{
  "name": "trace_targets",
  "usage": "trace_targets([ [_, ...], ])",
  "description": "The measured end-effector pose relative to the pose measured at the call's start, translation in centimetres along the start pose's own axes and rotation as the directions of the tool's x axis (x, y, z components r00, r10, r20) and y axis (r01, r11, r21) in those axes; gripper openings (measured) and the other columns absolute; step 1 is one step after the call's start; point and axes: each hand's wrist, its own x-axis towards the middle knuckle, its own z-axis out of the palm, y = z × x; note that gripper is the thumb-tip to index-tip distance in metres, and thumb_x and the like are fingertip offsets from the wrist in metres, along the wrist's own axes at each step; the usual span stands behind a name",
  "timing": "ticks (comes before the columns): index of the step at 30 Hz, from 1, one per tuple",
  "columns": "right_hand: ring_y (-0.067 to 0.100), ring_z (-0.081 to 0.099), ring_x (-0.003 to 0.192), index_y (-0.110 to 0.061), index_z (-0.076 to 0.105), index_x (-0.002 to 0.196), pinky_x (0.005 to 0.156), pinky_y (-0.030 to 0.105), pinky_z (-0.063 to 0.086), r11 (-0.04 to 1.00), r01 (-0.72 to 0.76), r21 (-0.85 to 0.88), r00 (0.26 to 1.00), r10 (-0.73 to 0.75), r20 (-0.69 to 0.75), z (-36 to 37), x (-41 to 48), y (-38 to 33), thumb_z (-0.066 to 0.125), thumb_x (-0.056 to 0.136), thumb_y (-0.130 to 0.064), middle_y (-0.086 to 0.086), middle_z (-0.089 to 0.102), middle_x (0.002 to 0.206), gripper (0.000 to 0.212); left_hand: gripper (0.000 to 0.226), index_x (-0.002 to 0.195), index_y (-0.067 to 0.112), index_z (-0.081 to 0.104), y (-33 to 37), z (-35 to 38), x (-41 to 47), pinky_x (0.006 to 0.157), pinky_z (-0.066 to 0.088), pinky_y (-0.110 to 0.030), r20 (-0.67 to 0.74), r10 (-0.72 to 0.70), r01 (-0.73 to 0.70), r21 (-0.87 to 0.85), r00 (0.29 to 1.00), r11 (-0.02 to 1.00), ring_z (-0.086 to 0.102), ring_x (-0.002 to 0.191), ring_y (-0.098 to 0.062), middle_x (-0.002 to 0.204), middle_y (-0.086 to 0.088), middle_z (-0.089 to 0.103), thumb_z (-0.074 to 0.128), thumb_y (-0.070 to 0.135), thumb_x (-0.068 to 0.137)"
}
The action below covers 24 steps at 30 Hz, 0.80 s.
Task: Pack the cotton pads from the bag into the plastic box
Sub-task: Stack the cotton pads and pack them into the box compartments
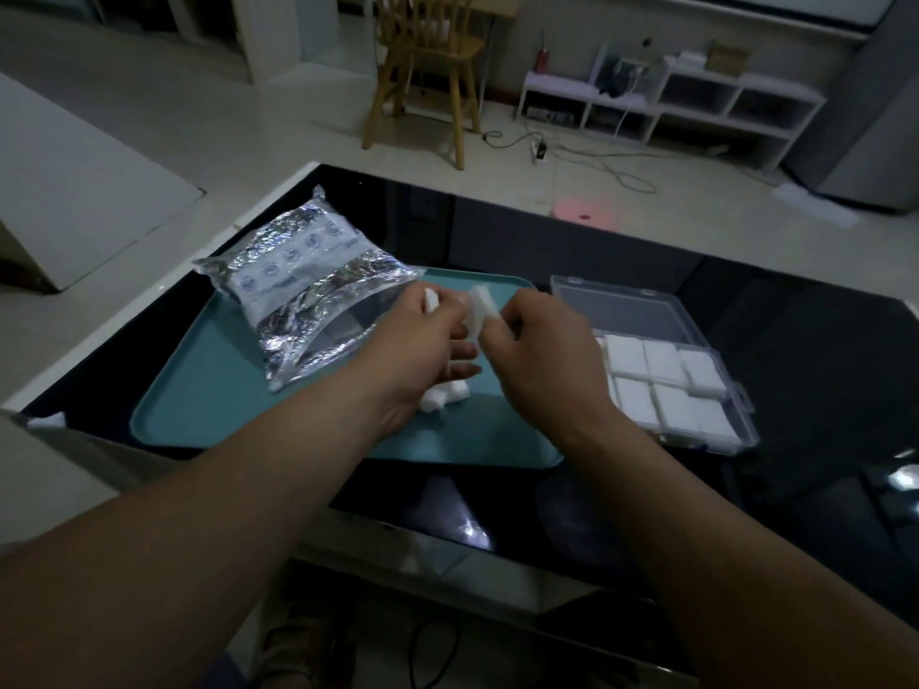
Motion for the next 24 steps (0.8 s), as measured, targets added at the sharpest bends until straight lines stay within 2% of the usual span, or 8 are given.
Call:
trace_targets([
  [4,0.012,0.049,0.066,-0.029,0.045,0.070,0.056,0.029,0.032,0.991,0.067,0.114,0.992,-0.078,0.101,-0.1,-1.7,-0.2,0.061,0.094,-0.029,-0.012,0.050,0.065,0.028,0.016,0.108,0.018,0.053,-1.4,1.9,0.0,0.059,0.054,-0.029,0.092,0.030,-0.034,0.039,0.995,0.999,0.061,0.073,-0.014,0.084,-0.004,0.063,0.050,0.033,0.107],
  [7,0.012,0.055,0.071,-0.024,0.054,0.069,0.064,0.035,0.044,0.984,0.052,0.172,0.991,-0.073,0.114,-1.0,-2.1,0.5,0.063,0.094,-0.031,-0.007,0.059,0.070,0.028,0.021,0.112,0.016,0.054,-1.9,2.2,0.3,0.057,0.053,-0.027,0.121,-0.022,0.018,0.033,0.992,0.999,0.061,0.073,-0.016,0.086,-0.008,0.061,0.048,0.035,0.107],
  [9,0.014,0.059,0.086,-0.025,0.059,0.074,0.078,0.038,0.050,0.973,0.121,0.196,0.982,-0.146,0.116,-1.8,-2.0,1.4,0.066,0.090,-0.039,-0.007,0.064,0.085,0.023,0.028,0.113,0.015,0.058,-1.9,2.2,0.4,0.058,0.053,-0.028,0.156,-0.086,0.084,0.022,0.984,0.996,0.062,0.084,-0.020,0.099,-0.012,0.063,0.047,0.040,0.107],
  [12,0.010,0.055,0.112,-0.025,0.057,0.088,0.089,0.019,0.045,0.953,0.173,0.248,0.931,-0.241,0.274,-3.1,-2.2,2.7,0.073,0.080,-0.052,-0.010,0.063,0.118,0.032,0.049,0.123,0.015,0.066,-1.5,2.3,0.0,0.052,0.052,-0.026,0.248,-0.252,0.273,-0.054,0.935,0.960,0.062,0.073,-0.016,0.109,-0.011,0.063,0.047,0.056,0.103],
  [15,0.001,0.059,0.103,-0.016,0.058,0.092,0.078,0.007,0.043,0.935,0.105,0.339,0.921,-0.220,0.322,-4.3,-3.0,3.5,0.086,0.079,-0.032,-0.007,0.064,0.115,0.035,0.060,0.118,0.018,0.074,-1.5,2.8,-0.7,0.068,0.052,-0.034,0.369,-0.328,0.378,-0.071,0.870,0.923,0.061,0.074,-0.018,0.104,-0.011,0.066,0.038,0.064,0.102],
  [19,0.005,0.061,0.093,-0.017,0.058,0.099,0.075,0.021,0.050,0.934,0.089,0.346,0.924,-0.207,0.322,-5.1,-3.8,4.5,0.087,0.078,-0.025,-0.007,0.063,0.104,0.037,0.052,0.102,0.021,0.071,-1.9,4.0,-1.8,0.057,0.057,-0.030,0.407,-0.338,0.408,-0.097,0.848,0.908,0.067,0.065,-0.017,0.082,-0.005,0.071,0.033,0.057,0.106],
  [22,0.002,0.061,0.082,-0.017,0.053,0.097,0.066,0.018,0.051,0.930,0.030,0.367,0.915,-0.173,0.365,-5.4,-4.3,4.8,0.088,0.079,-0.027,-0.003,0.063,0.100,0.041,0.049,0.109,0.018,0.067,-2.2,4.9,-2.0,0.072,0.056,-0.036,0.422,-0.330,0.401,-0.089,0.844,0.912,0.067,0.095,-0.027,0.109,-0.013,0.067,0.037,0.057,0.105],
  [24,0.008,0.063,0.081,-0.018,0.052,0.094,0.069,0.030,0.057,0.931,0.026,0.365,0.930,-0.157,0.334,-5.6,-4.3,5.2,0.087,0.080,-0.026,-0.001,0.062,0.100,0.038,0.049,0.116,0.020,0.065,-2.3,5.5,-2.0,0.078,0.054,-0.037,0.423,-0.336,0.413,-0.103,0.841,0.905,0.060,0.102,-0.028,0.119,-0.014,0.059,0.041,0.061,0.103],
])
